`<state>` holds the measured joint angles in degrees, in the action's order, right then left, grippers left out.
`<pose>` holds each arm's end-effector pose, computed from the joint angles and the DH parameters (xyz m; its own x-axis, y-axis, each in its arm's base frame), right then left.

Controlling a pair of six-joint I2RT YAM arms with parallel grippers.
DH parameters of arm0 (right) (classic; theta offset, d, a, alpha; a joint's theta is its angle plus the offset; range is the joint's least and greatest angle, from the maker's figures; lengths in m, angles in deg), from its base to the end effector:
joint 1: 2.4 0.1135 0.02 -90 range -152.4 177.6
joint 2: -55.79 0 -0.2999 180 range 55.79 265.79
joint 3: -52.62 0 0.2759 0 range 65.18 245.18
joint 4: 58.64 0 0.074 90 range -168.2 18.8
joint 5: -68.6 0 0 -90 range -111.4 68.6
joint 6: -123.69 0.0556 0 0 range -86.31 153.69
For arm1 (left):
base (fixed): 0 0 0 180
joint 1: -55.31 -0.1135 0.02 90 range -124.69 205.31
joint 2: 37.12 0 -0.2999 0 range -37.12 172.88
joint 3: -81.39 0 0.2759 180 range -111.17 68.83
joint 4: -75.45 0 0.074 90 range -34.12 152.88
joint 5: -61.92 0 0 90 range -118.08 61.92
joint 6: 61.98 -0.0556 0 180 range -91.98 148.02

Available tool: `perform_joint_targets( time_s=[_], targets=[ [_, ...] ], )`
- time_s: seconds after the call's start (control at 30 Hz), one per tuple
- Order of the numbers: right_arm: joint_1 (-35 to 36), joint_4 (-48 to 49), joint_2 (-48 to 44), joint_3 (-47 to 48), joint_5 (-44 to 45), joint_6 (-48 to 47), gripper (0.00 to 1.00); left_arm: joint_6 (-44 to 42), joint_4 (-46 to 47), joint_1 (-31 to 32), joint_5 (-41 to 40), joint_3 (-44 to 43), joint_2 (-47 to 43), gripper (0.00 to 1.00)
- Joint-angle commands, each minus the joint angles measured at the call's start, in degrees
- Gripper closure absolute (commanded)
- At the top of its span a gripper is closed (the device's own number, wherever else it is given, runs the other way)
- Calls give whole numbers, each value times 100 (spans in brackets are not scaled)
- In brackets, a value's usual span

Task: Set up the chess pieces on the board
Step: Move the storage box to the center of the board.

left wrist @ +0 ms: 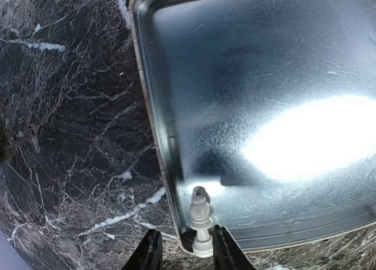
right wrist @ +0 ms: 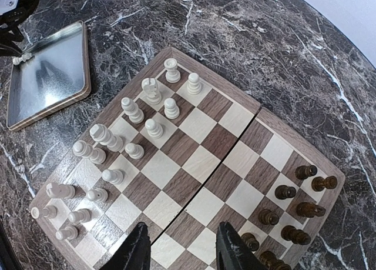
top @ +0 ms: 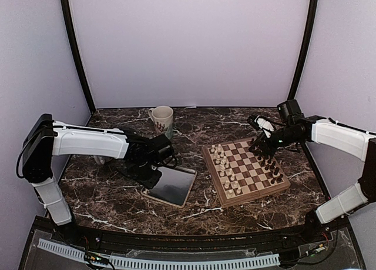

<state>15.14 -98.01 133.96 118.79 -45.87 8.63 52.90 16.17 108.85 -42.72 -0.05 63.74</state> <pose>0.2850 0.1142 0.2523 -0.4541 -0.5479 -0.7026 -0.7873 0.6158 0.0287 0.2263 -0.2826 0.1910 -0.8437 0.4568 -0.2820 0.4341 0.8896 0.1424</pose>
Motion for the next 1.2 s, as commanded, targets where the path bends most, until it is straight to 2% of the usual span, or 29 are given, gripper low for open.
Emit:
perform_joint_targets(
  time_s=[0.0, 0.43, 1.17],
  targets=[
    [-36, 53, 31, 108, -102, -69, 61, 216, -248, -85, 53, 144, -245, 68],
    [-40, 56, 23, 92, -96, -87, 61, 269, -59, -89, 597, 298, -236, 73],
    [-39, 35, 67, 89, -67, -113, 61, 172, 289, -89, 922, 351, 239, 76]
  ],
)
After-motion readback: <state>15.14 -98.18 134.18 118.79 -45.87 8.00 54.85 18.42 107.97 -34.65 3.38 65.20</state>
